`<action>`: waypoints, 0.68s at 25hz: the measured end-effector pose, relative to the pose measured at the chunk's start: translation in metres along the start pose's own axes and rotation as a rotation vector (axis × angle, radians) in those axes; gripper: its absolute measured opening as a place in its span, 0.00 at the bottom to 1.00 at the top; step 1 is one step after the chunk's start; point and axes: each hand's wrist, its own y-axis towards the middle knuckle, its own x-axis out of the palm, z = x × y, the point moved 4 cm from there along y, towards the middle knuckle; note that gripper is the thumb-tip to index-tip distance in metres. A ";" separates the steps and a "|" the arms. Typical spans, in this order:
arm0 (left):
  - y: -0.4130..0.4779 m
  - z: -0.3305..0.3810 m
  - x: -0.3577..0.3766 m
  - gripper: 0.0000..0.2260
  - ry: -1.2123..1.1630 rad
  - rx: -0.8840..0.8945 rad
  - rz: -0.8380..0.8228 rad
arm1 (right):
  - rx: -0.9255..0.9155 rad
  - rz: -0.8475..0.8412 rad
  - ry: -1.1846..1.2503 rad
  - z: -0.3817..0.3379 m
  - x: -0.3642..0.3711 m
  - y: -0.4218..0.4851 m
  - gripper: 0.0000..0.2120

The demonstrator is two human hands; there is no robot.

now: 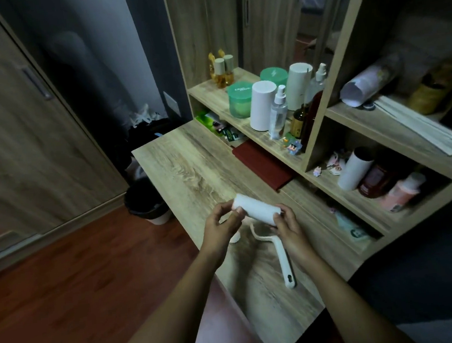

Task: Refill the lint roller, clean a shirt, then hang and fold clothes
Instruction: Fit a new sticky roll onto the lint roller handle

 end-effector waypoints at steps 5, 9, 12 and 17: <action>0.021 0.028 -0.032 0.04 -0.295 -0.015 0.239 | -0.108 -0.139 -0.011 -0.013 0.047 0.006 0.29; 0.033 0.058 -0.060 0.04 -0.421 0.015 0.299 | -0.246 -0.142 -0.599 0.009 0.072 0.024 0.23; 0.035 0.071 -0.073 0.04 -0.411 0.045 0.306 | -0.412 -0.264 -1.097 0.034 0.098 0.033 0.21; 0.033 0.078 -0.084 0.06 -0.393 0.061 0.327 | -0.437 -0.376 -1.549 0.047 0.116 0.037 0.17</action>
